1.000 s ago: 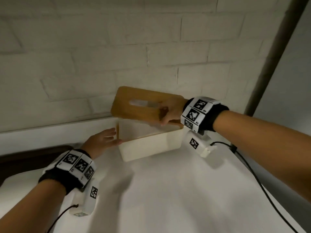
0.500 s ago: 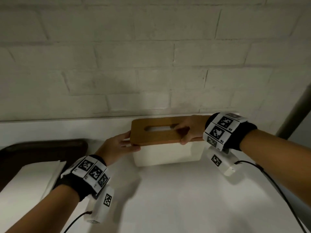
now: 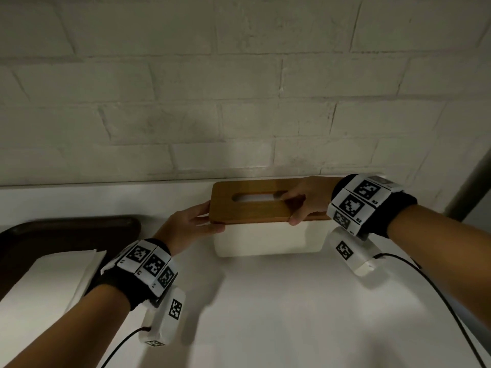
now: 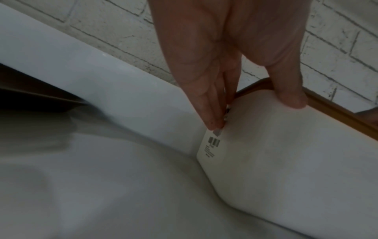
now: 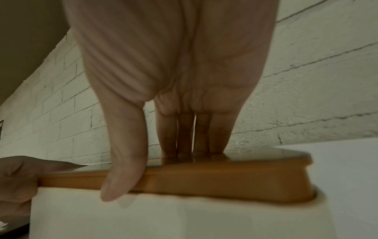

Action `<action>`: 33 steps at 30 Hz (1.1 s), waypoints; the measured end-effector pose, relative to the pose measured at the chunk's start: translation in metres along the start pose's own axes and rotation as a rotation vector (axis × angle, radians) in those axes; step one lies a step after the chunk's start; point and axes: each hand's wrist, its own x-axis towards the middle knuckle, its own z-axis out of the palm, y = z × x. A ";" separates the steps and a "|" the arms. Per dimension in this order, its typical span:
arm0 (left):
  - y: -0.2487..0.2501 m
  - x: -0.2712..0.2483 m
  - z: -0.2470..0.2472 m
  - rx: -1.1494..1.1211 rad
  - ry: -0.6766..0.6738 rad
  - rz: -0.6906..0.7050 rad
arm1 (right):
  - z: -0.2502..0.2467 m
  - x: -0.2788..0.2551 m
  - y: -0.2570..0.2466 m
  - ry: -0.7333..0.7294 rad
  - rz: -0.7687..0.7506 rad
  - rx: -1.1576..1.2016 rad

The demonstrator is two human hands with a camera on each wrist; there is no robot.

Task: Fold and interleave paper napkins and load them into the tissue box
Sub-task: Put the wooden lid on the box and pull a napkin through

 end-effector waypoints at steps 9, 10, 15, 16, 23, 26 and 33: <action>0.012 0.003 0.012 -0.053 0.096 -0.123 | 0.004 0.000 -0.002 -0.038 -0.015 -0.008; 0.014 0.003 0.013 -0.043 0.100 -0.140 | 0.004 -0.001 -0.001 -0.044 -0.018 0.011; 0.025 0.002 0.013 0.281 0.078 -0.110 | 0.015 -0.010 0.023 0.180 0.026 0.264; 0.028 0.003 0.015 0.399 0.070 -0.092 | 0.018 -0.011 0.030 0.213 0.076 0.276; 0.033 0.028 0.034 0.815 0.052 -0.012 | 0.043 0.002 0.052 0.260 0.100 0.215; 0.032 0.026 0.038 0.792 0.111 0.020 | 0.052 0.006 0.057 0.361 0.065 0.243; 0.034 0.020 0.042 0.827 0.200 0.055 | 0.063 0.017 0.065 0.451 0.025 0.477</action>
